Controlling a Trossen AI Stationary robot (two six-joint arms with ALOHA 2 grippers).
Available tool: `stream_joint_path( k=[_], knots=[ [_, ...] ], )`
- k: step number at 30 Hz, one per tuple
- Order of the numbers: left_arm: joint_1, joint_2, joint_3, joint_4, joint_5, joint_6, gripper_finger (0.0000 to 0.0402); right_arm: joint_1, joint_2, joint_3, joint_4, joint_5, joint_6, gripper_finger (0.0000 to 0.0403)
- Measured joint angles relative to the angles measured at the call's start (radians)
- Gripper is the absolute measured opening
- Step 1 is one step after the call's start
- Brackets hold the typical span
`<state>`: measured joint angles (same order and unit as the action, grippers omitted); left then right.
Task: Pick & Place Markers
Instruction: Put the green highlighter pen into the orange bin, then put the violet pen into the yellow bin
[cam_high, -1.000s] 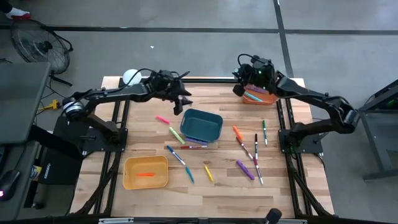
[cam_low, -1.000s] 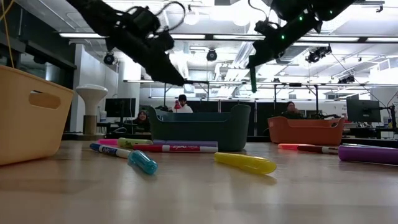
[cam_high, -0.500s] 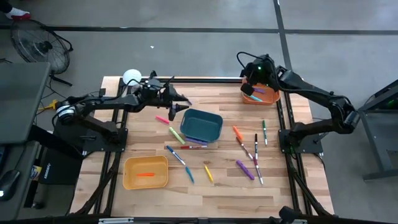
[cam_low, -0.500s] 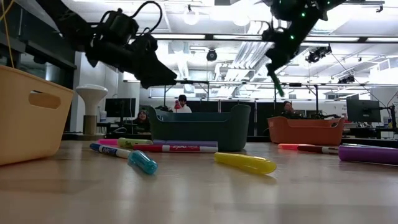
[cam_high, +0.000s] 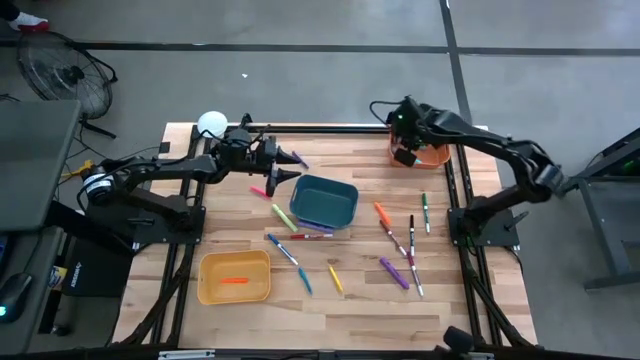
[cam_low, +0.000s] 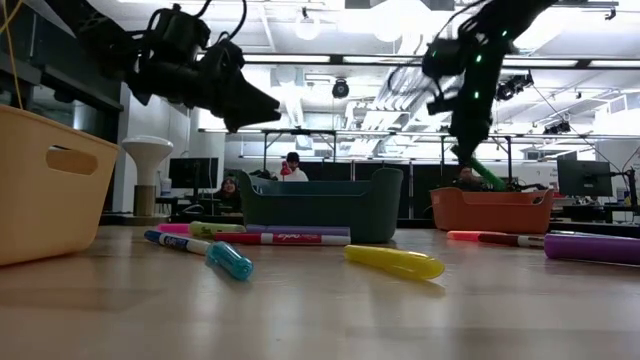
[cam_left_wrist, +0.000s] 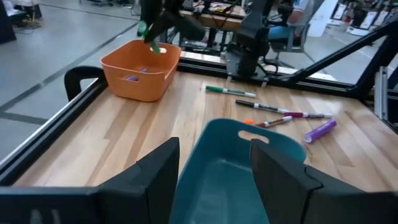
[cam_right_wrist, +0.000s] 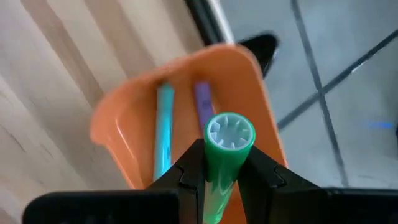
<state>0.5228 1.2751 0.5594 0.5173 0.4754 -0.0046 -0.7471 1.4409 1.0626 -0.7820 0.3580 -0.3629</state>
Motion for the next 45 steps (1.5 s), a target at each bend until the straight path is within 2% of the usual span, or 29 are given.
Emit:
stream_joint_path(
  k=[4,9,18,26,29,33,37,45],
  knots=[
    [0.000,0.000,0.000,-0.001,0.011,0.001,0.0193,0.000,0.082,0.000,-0.004,0.009,-0.056,0.0056],
    [0.000,0.000,0.000,-0.002,0.021,0.002,0.0193,-0.006,0.160,0.000,-0.033,0.069,-0.092,0.0056],
    [0.000,0.001,0.001,-0.002,0.021,0.003,0.0193,-0.012,0.195,0.000,-0.042,0.118,-0.165,0.0058],
    [0.000,0.001,0.001,-0.002,0.022,0.003,0.0193,-0.011,0.193,0.000,-0.042,0.143,-0.179,0.0176],
    [0.000,0.001,0.001,-0.002,0.022,0.003,0.0193,-0.011,0.194,0.001,-0.037,0.148,-0.179,0.0200],
    [0.000,0.001,0.001,-0.002,0.022,0.001,0.0193,-0.011,0.183,0.031,-0.053,0.146,-0.143,0.0214],
    [0.001,0.001,0.002,-0.003,0.019,0.000,0.0193,-0.011,0.143,0.087,-0.051,0.086,-0.088,0.0214],
    [0.002,-0.122,0.003,-0.191,-0.061,0.090,0.0193,0.012,0.131,0.273,-0.017,-0.225,0.139,0.0209]
  ],
)
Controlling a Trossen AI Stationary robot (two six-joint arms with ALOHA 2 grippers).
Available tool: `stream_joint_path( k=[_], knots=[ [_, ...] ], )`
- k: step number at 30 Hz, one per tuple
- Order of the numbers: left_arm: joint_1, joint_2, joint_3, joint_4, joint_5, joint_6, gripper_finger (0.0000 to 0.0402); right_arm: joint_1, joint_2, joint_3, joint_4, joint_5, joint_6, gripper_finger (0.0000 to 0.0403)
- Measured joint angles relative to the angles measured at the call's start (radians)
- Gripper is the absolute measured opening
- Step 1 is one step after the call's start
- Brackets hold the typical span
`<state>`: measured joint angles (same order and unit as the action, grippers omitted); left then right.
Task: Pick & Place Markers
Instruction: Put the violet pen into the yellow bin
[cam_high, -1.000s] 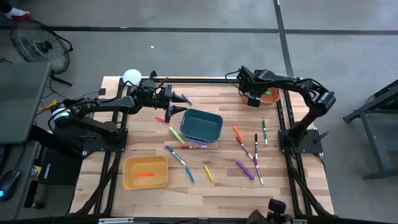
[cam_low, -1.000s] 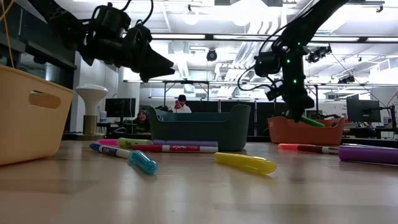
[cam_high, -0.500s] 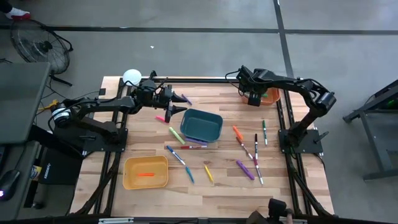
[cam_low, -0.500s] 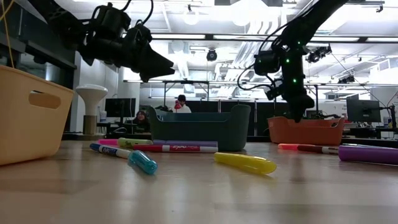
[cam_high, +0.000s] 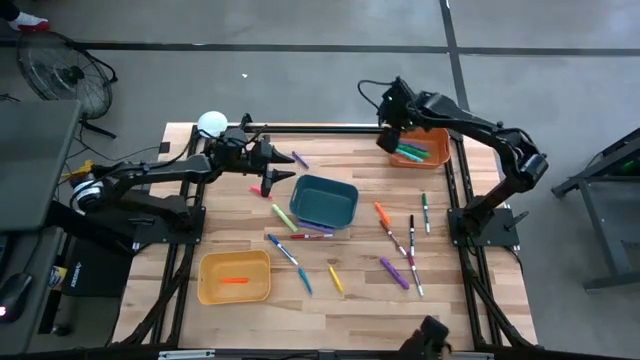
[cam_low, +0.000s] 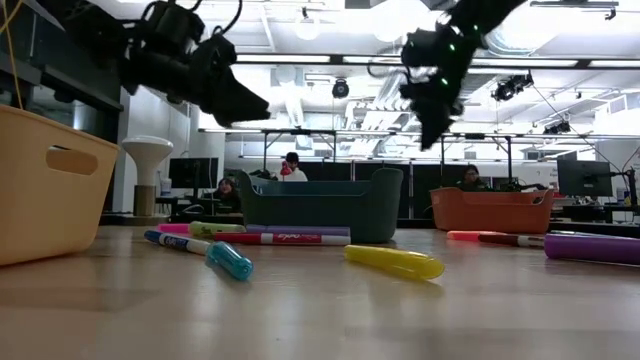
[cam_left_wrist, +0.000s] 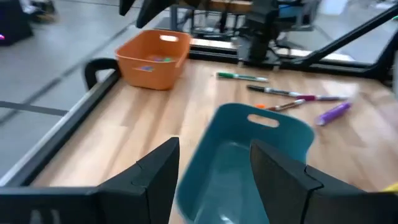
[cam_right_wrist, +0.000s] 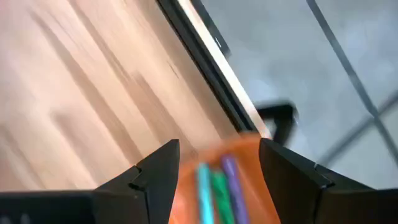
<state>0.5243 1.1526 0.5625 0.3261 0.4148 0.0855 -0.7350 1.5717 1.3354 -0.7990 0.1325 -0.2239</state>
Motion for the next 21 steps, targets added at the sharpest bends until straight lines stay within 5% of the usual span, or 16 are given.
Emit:
stream_joint_path(
  k=[15,18,21],
  knots=[
    [0.000,-0.156,0.000,-0.296,-0.162,0.172,0.0193,0.203,0.367,0.523,-0.107,-0.033,0.104,0.0208],
    [0.000,-0.145,0.000,-0.310,-0.277,0.226,0.0193,0.198,0.380,0.543,-0.117,-0.032,0.112,0.0208],
    [0.001,-0.101,0.000,-0.253,-0.286,0.304,0.0193,0.174,0.370,0.524,-0.122,-0.031,0.121,0.0208]
  ],
)
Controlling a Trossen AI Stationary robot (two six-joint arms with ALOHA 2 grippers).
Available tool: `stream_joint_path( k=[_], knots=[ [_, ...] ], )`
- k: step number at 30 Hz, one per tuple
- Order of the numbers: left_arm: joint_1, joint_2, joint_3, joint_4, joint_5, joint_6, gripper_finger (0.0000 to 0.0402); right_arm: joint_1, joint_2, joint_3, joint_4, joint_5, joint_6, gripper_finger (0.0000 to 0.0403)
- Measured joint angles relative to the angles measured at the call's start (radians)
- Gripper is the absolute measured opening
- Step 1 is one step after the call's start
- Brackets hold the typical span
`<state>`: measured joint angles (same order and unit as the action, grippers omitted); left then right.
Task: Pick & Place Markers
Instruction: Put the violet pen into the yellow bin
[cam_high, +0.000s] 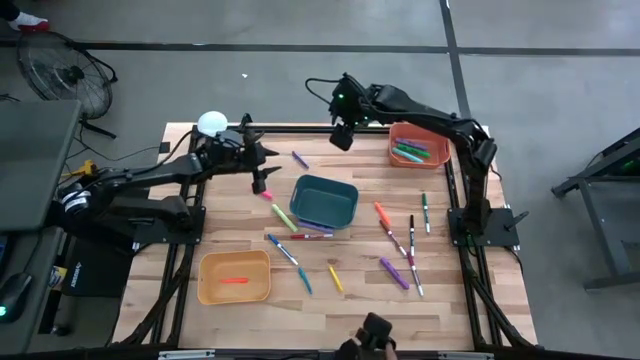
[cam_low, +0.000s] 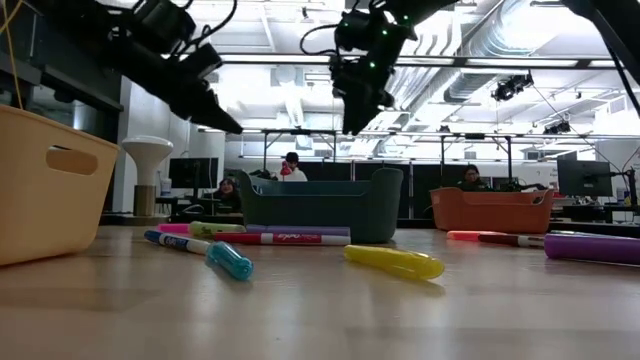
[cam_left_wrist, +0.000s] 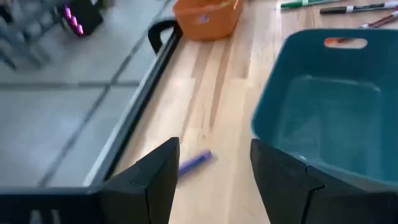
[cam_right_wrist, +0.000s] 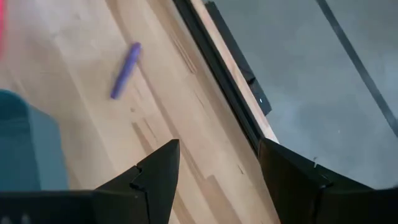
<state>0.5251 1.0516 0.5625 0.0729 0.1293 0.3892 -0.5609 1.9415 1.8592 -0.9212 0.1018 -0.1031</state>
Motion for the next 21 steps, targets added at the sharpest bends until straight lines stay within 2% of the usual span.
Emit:
stream_joint_path(
  k=[4,7,13,18,21],
  knots=[
    [0.062,0.089,0.051,0.022,0.114,0.024,0.0193,-0.045,-0.016,-0.046,0.000,0.001,-0.004,0.0208],
    [0.101,0.197,0.131,0.002,0.151,0.027,0.0185,-0.081,-0.047,-0.112,0.042,0.002,-0.017,0.0208],
    [0.124,0.394,0.407,-0.363,0.219,0.197,0.0148,-0.152,-0.174,-0.339,0.215,-0.055,-0.056,0.0208],
    [0.123,0.536,0.614,-0.649,0.173,0.329,0.0129,-0.205,-0.318,-0.581,0.356,-0.096,-0.073,0.0208],
    [0.123,0.599,0.700,-0.736,0.116,0.377,0.0127,-0.222,-0.411,-0.706,0.413,-0.093,-0.088,0.0208]
  ],
)
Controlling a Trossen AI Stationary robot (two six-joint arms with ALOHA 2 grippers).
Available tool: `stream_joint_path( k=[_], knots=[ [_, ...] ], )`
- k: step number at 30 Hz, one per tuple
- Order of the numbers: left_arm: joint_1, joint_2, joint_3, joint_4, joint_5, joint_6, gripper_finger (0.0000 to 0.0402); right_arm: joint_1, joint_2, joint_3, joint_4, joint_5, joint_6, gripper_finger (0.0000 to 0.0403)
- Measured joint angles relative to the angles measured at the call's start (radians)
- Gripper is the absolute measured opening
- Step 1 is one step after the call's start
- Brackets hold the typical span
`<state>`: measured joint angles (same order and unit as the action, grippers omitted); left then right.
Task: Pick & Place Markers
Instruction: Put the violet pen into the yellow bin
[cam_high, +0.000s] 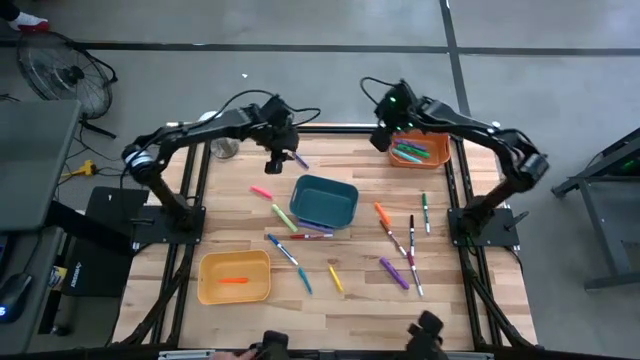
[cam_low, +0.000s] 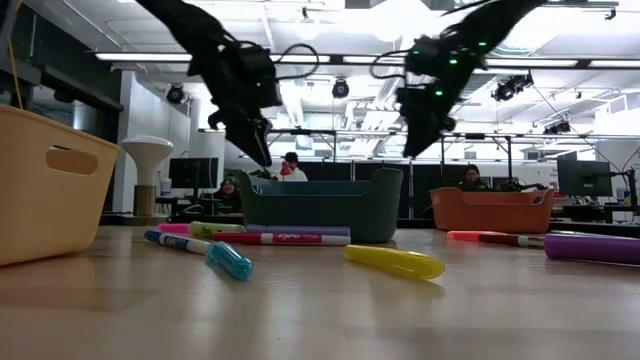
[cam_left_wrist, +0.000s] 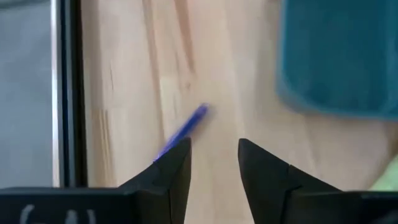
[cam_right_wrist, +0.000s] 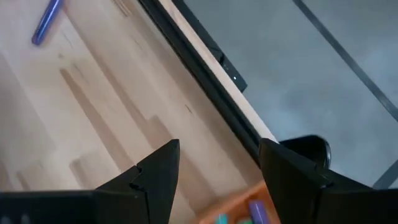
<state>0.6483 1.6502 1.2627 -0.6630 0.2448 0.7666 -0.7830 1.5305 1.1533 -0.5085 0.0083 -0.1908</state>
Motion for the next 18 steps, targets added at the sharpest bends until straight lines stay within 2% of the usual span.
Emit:
stream_joint_path(
  k=[5,10,13,18],
  knots=[
    [0.000,0.080,0.124,-0.090,-0.091,0.039,0.0127,-0.009,-0.145,-0.178,0.061,-0.001,-0.012,0.0208],
    [-0.002,0.161,0.217,-0.164,-0.178,0.058,0.0127,-0.009,-0.275,-0.295,0.107,-0.012,-0.006,0.0208],
    [-0.001,0.194,0.237,-0.245,-0.201,0.092,0.0127,-0.009,-0.335,-0.337,0.118,-0.030,0.007,0.0208],
    [-0.015,0.246,0.240,-0.275,-0.226,0.170,0.0137,-0.008,-0.391,-0.375,0.120,-0.045,0.030,0.0209]
  ],
)
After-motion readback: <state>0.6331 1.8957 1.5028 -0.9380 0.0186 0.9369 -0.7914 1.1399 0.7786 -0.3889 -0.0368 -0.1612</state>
